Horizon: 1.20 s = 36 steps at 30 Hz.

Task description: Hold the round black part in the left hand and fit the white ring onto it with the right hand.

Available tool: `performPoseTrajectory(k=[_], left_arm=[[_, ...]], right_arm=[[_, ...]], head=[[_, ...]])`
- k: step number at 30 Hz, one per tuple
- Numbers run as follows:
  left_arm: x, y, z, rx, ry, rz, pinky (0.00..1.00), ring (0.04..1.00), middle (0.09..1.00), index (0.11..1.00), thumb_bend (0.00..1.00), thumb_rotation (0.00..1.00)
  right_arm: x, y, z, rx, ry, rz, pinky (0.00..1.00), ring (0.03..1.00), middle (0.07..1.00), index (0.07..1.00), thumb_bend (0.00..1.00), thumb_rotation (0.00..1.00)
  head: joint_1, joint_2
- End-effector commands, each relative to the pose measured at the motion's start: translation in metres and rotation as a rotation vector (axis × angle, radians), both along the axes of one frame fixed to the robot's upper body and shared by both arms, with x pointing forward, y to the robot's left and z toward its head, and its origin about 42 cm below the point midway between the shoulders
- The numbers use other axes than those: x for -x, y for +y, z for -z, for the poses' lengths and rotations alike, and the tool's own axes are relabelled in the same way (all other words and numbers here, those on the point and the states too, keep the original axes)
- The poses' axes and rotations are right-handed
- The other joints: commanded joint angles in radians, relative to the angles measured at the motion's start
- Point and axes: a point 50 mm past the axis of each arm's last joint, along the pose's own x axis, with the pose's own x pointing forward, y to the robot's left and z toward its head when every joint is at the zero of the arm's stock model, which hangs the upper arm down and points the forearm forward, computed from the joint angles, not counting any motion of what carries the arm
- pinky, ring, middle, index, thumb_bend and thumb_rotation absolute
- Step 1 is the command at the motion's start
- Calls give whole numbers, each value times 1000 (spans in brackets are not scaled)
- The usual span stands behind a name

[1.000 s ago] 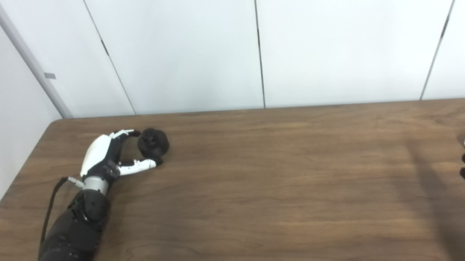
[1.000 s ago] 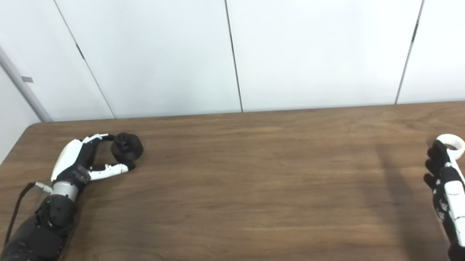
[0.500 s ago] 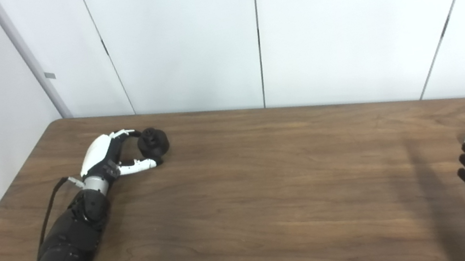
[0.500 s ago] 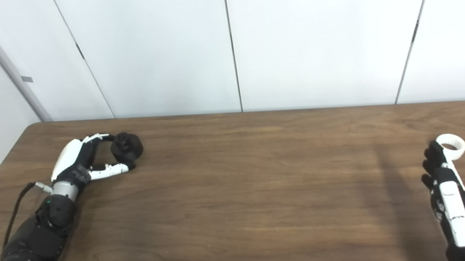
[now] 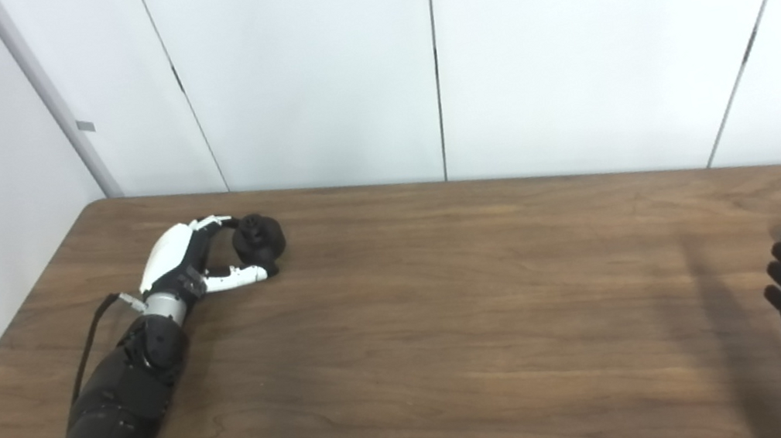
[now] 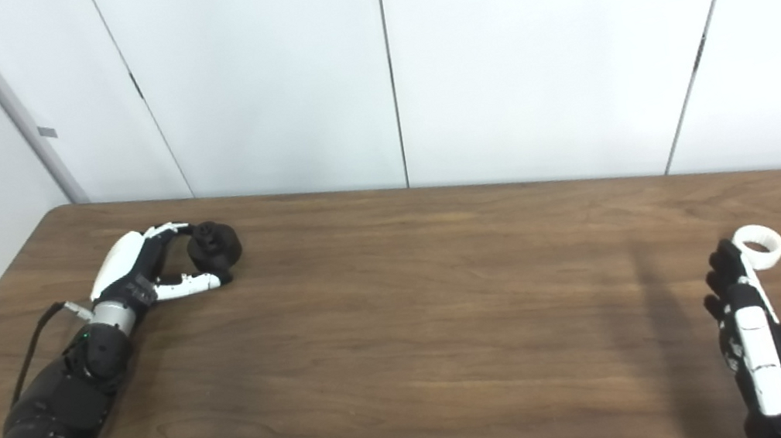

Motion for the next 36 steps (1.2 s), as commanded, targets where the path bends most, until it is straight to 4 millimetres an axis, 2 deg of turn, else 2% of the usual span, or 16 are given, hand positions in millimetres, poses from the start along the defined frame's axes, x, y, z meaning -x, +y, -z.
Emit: performPoseTrajectory(k=[1, 18, 19, 20, 21, 22, 27, 36], left_arm=[[-1, -22, 15, 11, 94, 70, 1000, 971, 913, 812, 974, 388], [-7, -27, 11, 26, 82, 81, 1000, 976, 910, 803, 968, 390], [-7, -27, 11, 27, 69, 78, 1000, 971, 904, 755, 912, 330], [-7, -27, 10, 28, 59, 77, 1000, 965, 889, 627, 722, 203], [-6, -26, 10, 23, 38, 80, 1000, 960, 880, 548, 604, 124], [-6, -25, 10, 20, 22, 87, 1000, 948, 851, 516, 563, 86], [-6, -23, 6, 10, -3, 110, 1000, 941, 789, 485, 522, 48], [-11, -28, -4, -21, -14, 169, 1000, 996, 833, 485, 522, 49]], right_arm=[[-2, 2, -11, -6, -80, -5, 1000, 1000, 1000, 1000, 310, 1000], [0, 1, -7, -3, -82, 6, 1000, 1000, 1000, 1000, 339, 1000], [0, 1, -7, 0, -84, 6, 1000, 1000, 1000, 1000, 351, 1000], [0, 1, -7, 1, -86, 5, 1000, 1000, 1000, 1000, 348, 1000], [0, 1, -7, -3, -86, 3, 1000, 1000, 1000, 1000, 347, 1000], [0, 0, -7, -7, -84, 3, 1000, 1000, 1000, 1000, 344, 1000], [-1, 0, -11, -8, -88, 6, 1000, 1000, 1000, 1000, 330, 1000], [-6, 0, -15, -3, -99, 18, 1000, 1000, 1000, 1000, 343, 1000]], head=[[-1, 2], [-6, 5], [-7, 8], [-7, 8], [-5, 12], [-5, 13], [0, 11], [-2, 6]])
